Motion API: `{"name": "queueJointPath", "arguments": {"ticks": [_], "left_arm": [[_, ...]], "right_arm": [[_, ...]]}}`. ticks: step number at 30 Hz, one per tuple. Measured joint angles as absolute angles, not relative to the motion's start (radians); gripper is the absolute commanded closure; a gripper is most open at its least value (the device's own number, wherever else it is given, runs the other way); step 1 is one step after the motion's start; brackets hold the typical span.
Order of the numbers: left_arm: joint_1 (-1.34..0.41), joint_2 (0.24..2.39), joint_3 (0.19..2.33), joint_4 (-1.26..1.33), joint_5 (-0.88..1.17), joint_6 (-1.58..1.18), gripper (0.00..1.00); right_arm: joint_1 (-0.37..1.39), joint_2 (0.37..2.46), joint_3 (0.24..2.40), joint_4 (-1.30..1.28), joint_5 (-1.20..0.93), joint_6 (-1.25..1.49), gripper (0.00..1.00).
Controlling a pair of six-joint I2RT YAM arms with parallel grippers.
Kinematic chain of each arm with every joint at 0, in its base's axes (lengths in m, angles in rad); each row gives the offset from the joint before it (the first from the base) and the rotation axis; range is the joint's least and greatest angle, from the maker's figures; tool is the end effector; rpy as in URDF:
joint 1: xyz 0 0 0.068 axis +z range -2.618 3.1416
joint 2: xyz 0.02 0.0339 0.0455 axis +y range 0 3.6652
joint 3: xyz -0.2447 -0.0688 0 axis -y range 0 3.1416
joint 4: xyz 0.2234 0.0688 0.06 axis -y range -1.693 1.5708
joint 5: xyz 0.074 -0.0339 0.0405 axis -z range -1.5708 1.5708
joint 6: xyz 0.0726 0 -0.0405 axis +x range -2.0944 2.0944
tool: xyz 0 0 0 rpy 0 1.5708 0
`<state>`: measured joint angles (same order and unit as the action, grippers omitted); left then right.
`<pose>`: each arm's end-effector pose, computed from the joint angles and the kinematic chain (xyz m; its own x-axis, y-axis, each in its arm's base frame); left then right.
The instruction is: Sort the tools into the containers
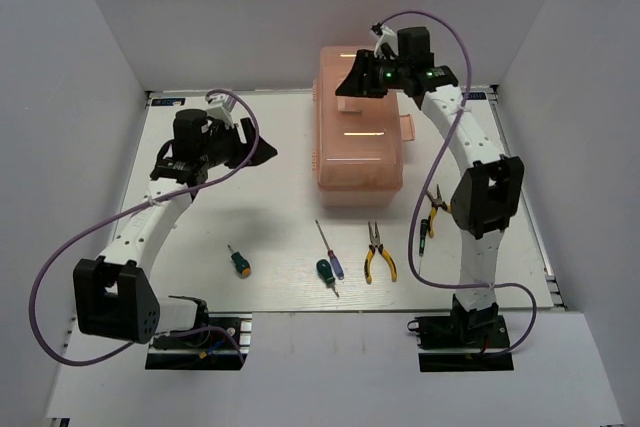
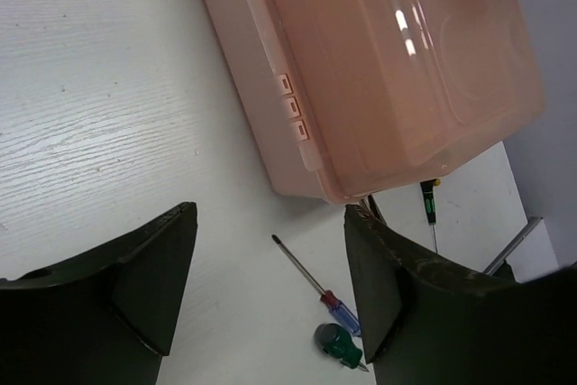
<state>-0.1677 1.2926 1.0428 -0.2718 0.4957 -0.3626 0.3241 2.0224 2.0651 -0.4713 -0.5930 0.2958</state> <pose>0.2936 -0.0847 0.2830 -0.6556 -0.2055 -0.7266 0.3432 0.7760 -0.5291 0.4321 0.1880 0.3474 -0.5943 0.0554 -0.8023 -0.5987 0.6357 0.4873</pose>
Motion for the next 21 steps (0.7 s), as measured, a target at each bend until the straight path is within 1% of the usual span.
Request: {"name": "queueJointPath", "arguments": {"ticks": [6, 8, 9, 21], "left_arm": [[-0.168, 1.317, 1.043, -0.233, 0.538, -0.38, 0.23], [-0.168, 1.331, 1.043, -0.222, 0.546, -0.385, 0.23], [-0.168, 1.339, 1.043, -0.216, 0.551, -0.386, 0.23], [-0.181, 1.425, 1.106, -0.172, 0.584, -0.398, 0.23]], "right_arm": [[0.349, 2.107, 2.081, -0.453, -0.531, 0.393, 0.41], [0.35, 2.107, 2.081, -0.442, -0.509, 0.404, 0.41], [0.352, 2.107, 2.081, -0.437, -0.496, 0.405, 0.39], [0.418, 2.096, 2.064, -0.431, -0.273, 0.374, 0.39]]}}
